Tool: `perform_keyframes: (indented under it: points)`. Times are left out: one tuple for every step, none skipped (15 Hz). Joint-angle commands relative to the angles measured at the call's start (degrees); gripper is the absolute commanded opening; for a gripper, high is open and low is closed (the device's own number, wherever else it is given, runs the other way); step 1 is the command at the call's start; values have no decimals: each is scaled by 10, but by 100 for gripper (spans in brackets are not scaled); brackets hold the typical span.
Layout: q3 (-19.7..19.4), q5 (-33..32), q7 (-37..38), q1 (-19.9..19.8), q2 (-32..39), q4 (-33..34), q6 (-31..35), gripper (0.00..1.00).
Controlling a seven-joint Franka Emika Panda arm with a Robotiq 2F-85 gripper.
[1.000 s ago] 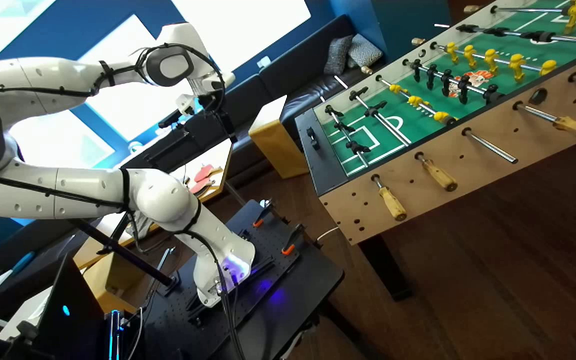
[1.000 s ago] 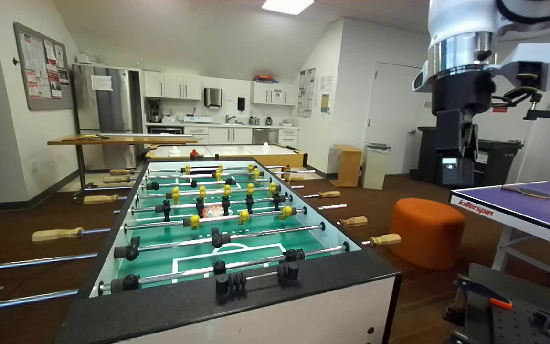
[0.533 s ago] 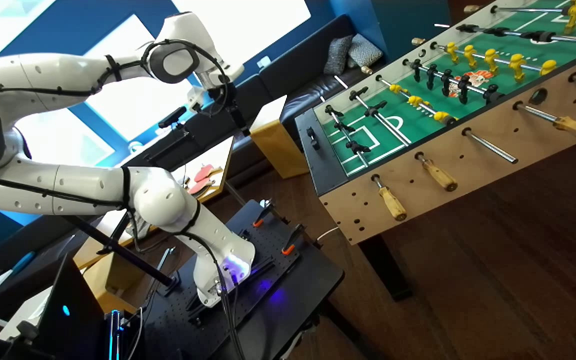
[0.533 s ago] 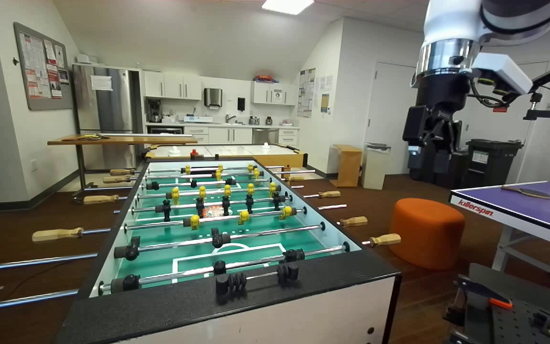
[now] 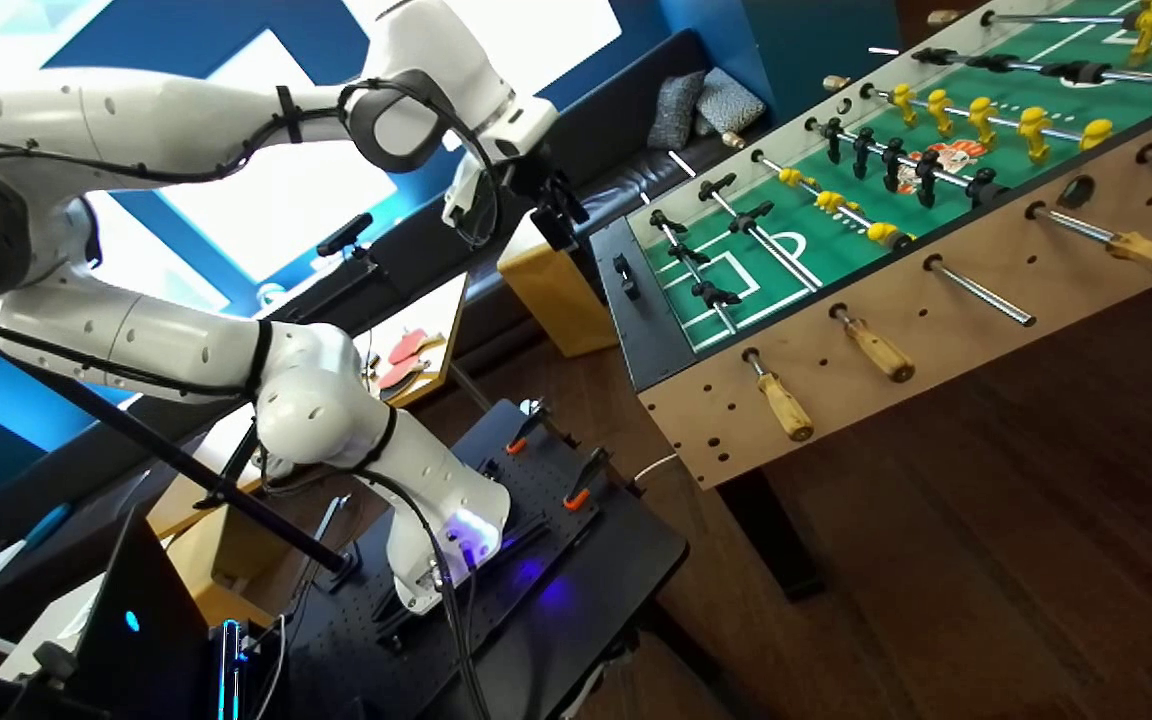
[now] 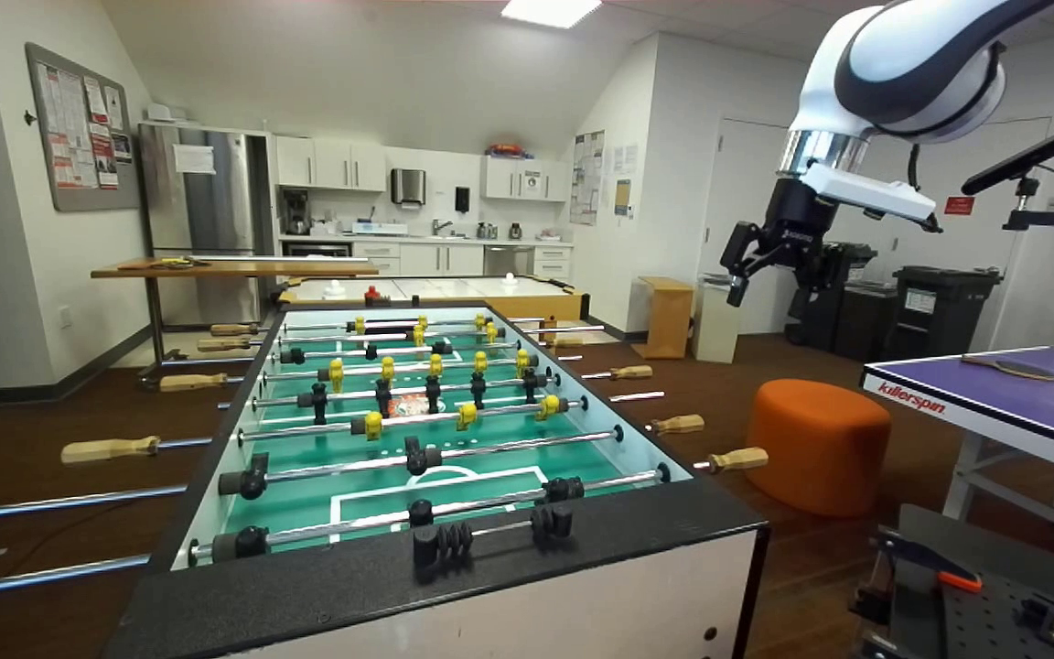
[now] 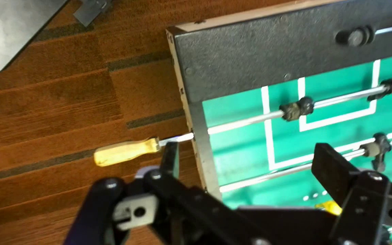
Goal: Pull out the first wooden handle
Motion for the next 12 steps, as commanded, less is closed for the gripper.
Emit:
perform_keyframes:
  points:
    - [-3, -45, 79, -48, 84, 28, 68, 100]
    - [-5, -59, 104, -61, 100, 27, 89, 100]
    - [-2, -75, 135, -73, 113, 26, 104, 100]
    - [1, -80, 170, -74, 120, 32, 75, 100]
    - [-20, -69, 117, -53, 92, 12, 84, 100]
    - [-21, -76, 138, -55, 105, 14, 84, 100]
    - [-22, -77, 148, -54, 113, 17, 85, 100]
    - [-22, -77, 154, -54, 117, 20, 85, 100]
    - [-21, -77, 156, -53, 118, 22, 85, 100]
    - [-21, -77, 157, -53, 118, 23, 84, 100]
    - [-20, -72, 184, -57, 126, 24, 100, 100]
    - [-23, -67, 214, -62, 135, 22, 126, 100]
